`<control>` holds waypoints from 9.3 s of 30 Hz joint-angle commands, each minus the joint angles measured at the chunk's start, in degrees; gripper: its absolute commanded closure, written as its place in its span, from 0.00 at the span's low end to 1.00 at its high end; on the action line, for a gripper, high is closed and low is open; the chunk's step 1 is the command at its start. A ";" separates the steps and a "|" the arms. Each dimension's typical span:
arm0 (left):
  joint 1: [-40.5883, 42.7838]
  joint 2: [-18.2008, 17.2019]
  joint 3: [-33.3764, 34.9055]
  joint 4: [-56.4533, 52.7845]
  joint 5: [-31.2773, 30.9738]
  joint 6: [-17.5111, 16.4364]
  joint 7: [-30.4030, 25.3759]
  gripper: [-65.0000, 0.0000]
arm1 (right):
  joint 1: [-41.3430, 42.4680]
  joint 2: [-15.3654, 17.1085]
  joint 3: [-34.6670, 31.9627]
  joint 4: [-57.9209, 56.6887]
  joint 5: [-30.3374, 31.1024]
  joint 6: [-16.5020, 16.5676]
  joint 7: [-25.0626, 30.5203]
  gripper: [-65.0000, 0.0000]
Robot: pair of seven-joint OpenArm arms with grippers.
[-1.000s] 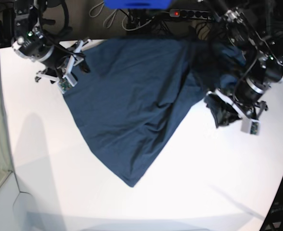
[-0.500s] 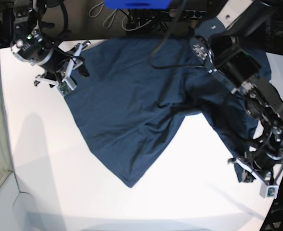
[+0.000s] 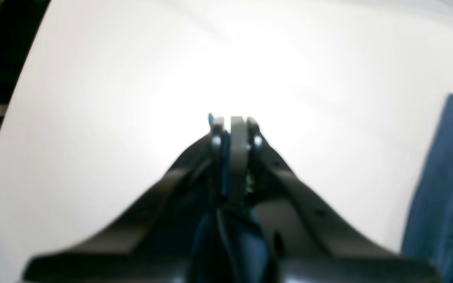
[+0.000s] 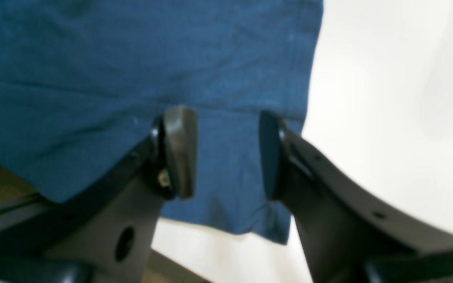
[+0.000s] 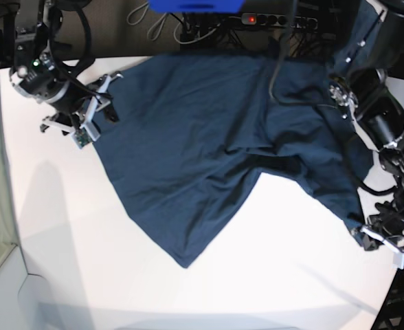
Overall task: Layout the t-shirt on the table in an organized manner, then fold the t-shirt properly
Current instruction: 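Pull the bunched fabric outward with the left gripper to spread it, then grasp the shirt body with both grippers and drag it toward the robot, then smooth the shirt flat with both grippers pressing on the fabric, then grasp the shirt sides with both grippers and pull them apart, then pull the shirt sides outward with both grippers to widen it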
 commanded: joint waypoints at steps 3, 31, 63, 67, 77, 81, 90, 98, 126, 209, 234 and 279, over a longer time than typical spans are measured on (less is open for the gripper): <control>-4.92 -4.04 -2.88 -2.96 -1.47 0.10 -3.00 1.00 | 0.40 0.30 -0.17 0.85 0.53 0.29 1.21 0.59; 15.21 0.88 -16.41 24.12 -1.55 0.10 21.79 0.34 | 4.70 0.30 -0.25 0.77 0.62 0.29 1.21 0.58; 25.23 7.04 -16.33 15.68 -3.49 0.10 13.87 0.34 | 25.36 0.30 -15.82 -40.82 0.62 0.29 7.19 0.98; 25.85 7.04 -16.33 24.82 -11.84 0.10 21.26 0.34 | 35.82 0.30 -15.82 -52.60 0.62 0.29 10.88 0.99; 20.92 8.53 -9.73 33.70 -16.32 0.10 24.86 0.34 | 54.81 -2.69 -15.29 -69.74 -10.02 0.20 25.65 0.99; 17.23 12.49 -3.76 33.09 -9.29 0.10 20.47 0.34 | 57.10 -2.60 -15.11 -67.45 -11.16 0.20 25.74 0.99; 7.12 18.03 3.54 15.24 0.29 0.10 12.82 0.34 | 41.36 -1.89 -6.58 -31.59 -11.07 0.20 9.30 1.00; 0.26 17.50 12.51 -8.67 2.58 0.10 -0.10 0.34 | 20.18 -8.84 -7.73 -6.00 -11.34 0.20 0.86 0.99; 10.73 -2.46 14.79 -21.33 -10.08 1.55 -10.74 0.34 | 11.91 -10.77 -25.66 -22.53 -11.42 0.20 1.39 1.00; 40.70 -2.37 3.45 36.87 -34.08 1.46 12.03 0.34 | 30.02 5.67 -0.34 -15.23 -11.07 0.47 -6.96 1.00; 13.89 -1.32 5.39 -11.05 -4.19 2.16 -4.76 0.34 | -1.28 -11.83 -22.41 -6.97 -11.42 0.47 -4.77 1.00; 29.71 5.01 -4.55 29.22 -15.88 1.46 15.98 0.34 | 32.48 1.89 -10.28 -22.09 -11.51 0.20 -1.34 0.99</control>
